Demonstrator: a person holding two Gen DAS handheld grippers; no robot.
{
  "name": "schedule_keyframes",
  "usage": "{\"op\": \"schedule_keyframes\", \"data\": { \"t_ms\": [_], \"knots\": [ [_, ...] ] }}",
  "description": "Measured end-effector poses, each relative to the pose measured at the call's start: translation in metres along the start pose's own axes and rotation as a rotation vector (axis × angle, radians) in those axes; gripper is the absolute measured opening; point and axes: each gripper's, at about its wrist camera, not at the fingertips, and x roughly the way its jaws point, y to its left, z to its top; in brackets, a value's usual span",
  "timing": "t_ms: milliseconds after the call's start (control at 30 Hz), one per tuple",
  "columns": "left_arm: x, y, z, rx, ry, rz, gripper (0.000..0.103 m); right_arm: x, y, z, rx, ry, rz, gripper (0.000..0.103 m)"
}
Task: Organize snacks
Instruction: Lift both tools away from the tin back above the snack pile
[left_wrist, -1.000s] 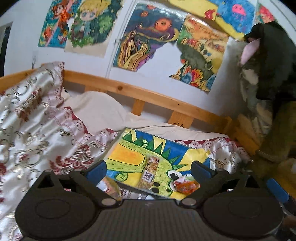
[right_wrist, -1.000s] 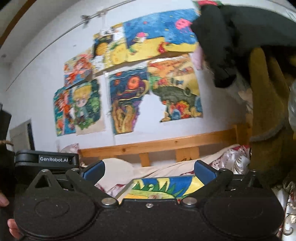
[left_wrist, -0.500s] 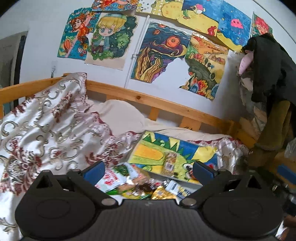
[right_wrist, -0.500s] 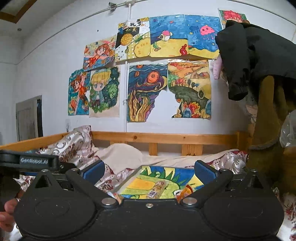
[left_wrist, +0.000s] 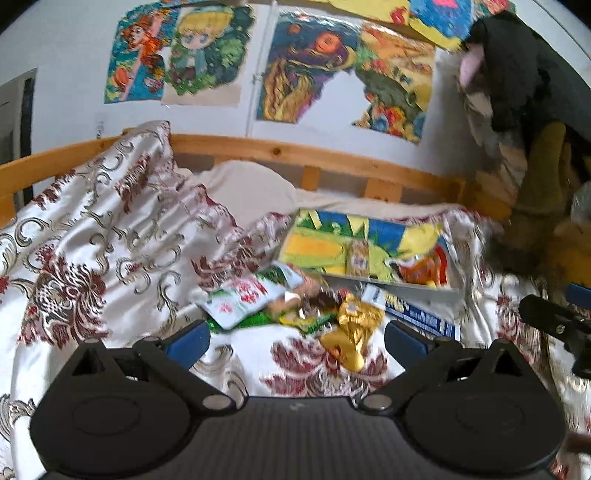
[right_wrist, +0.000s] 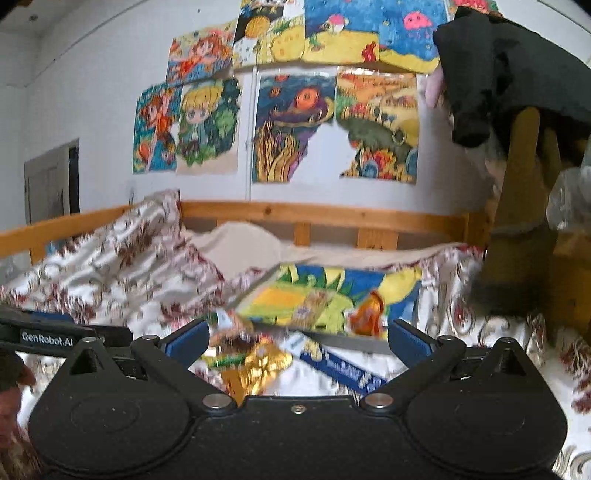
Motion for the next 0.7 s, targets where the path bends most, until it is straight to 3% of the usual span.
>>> {"op": "schedule_keyframes", "data": {
  "t_ms": [200, 700],
  "knots": [
    [0.005, 0.0, -0.007, 0.016, 0.035, -0.016, 0.102, 0.011, 0.006, -0.021, -0.015, 0.06, -0.028, 0.102],
    [0.018, -0.006, -0.012, 0.065, 0.069, 0.003, 0.102, 0.031, 0.006, -0.036, -0.004, 0.112, -0.021, 0.102]
  ]
}}
